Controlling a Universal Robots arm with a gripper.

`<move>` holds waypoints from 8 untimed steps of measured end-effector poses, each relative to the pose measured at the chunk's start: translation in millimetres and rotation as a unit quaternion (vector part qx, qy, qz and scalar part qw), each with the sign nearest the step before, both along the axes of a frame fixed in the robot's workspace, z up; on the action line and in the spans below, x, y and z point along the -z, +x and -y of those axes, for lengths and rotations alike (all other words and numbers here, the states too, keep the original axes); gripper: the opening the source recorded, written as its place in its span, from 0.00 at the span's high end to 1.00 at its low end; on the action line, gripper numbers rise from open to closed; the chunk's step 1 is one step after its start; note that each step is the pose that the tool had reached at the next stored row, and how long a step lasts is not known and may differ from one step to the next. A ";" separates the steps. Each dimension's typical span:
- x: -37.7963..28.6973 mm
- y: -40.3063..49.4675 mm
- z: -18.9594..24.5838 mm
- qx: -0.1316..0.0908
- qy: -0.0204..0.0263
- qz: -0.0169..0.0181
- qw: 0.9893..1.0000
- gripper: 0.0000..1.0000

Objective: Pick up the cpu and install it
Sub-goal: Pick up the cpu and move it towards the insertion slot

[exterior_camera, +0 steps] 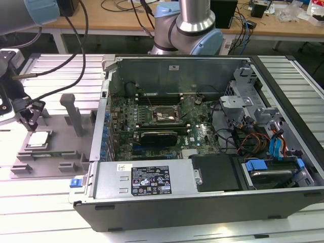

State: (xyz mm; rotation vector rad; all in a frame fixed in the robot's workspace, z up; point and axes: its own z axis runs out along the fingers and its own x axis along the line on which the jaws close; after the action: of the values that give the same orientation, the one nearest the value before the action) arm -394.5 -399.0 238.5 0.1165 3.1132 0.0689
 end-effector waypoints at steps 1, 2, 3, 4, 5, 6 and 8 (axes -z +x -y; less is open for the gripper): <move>2.6 -0.4 0.0 0.000 0.000 0.000 1.000 0.89; 4.5 -0.7 0.0 0.000 0.000 0.000 1.000 0.89; 8.4 -1.1 0.0 0.000 0.000 0.000 1.000 0.89; 11.2 -1.2 0.0 0.000 0.000 0.000 1.000 0.89; 13.0 -1.3 0.0 0.000 0.000 0.000 1.000 0.89; 15.5 -1.3 0.0 0.000 0.000 0.000 1.000 0.89; 18.2 -1.3 2.1 0.000 0.000 0.000 1.000 0.89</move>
State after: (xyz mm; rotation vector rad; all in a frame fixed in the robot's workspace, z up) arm -395.8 -401.2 220.2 0.1164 3.1132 0.0690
